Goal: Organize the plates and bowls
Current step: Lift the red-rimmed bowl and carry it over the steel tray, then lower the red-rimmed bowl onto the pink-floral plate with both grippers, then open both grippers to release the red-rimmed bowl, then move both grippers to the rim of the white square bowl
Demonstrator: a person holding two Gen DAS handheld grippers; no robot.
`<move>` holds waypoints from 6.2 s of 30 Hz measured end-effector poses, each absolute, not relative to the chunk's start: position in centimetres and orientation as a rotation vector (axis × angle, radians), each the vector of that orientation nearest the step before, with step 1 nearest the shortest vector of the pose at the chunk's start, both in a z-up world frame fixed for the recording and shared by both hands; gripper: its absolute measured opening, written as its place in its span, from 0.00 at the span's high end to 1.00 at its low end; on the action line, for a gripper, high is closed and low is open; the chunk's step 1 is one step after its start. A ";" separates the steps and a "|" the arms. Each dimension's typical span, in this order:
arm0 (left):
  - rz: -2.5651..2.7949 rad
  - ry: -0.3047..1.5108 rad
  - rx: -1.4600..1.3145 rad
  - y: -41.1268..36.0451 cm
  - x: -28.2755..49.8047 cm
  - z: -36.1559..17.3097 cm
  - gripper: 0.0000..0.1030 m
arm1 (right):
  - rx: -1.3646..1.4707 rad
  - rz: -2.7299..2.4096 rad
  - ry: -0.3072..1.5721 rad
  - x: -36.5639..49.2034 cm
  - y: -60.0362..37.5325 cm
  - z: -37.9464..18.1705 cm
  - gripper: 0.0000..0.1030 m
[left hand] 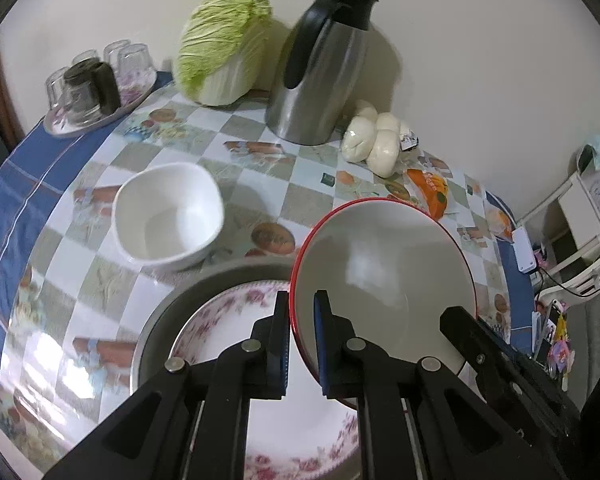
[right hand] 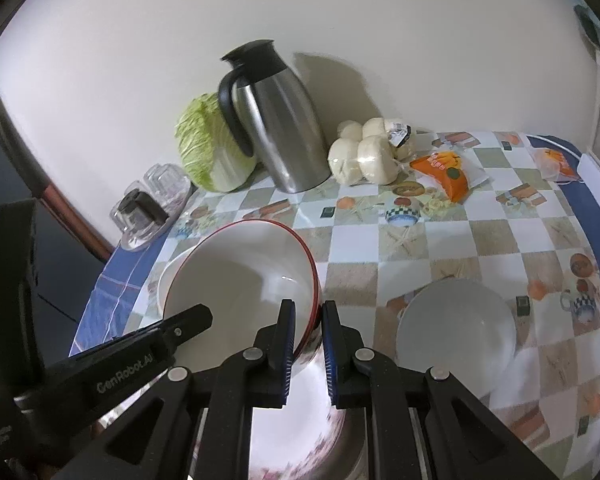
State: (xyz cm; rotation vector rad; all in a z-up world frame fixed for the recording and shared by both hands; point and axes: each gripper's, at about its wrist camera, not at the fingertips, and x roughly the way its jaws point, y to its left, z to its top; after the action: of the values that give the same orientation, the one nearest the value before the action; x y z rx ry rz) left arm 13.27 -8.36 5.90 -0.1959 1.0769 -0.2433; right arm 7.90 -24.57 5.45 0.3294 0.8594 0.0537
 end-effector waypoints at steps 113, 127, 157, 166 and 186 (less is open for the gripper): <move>-0.250 1.058 -0.290 -1.5 8.0 1.8 0.46 | 0.242 0.010 0.975 3.4 -20.0 1.4 0.70; -0.070 1.046 -0.226 0.4 7.9 1.9 0.24 | 0.201 -0.041 0.939 2.9 -20.3 2.2 0.19; 0.122 0.948 -0.187 3.8 8.4 2.3 0.02 | 0.228 -0.061 0.856 2.3 -19.8 2.6 0.00; 0.185 0.893 -0.160 5.3 9.2 2.9 0.02 | 0.289 -0.127 0.846 2.2 -20.4 2.8 0.00; 0.197 0.821 -0.148 8.1 12.4 4.1 0.02 | 0.319 -0.118 0.873 5.5 -17.6 5.8 0.00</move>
State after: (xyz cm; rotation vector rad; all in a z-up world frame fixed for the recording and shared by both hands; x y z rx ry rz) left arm 12.39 8.13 4.08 -0.1481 0.8209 0.1971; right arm 5.47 -17.56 5.79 0.3186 0.8726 -0.1178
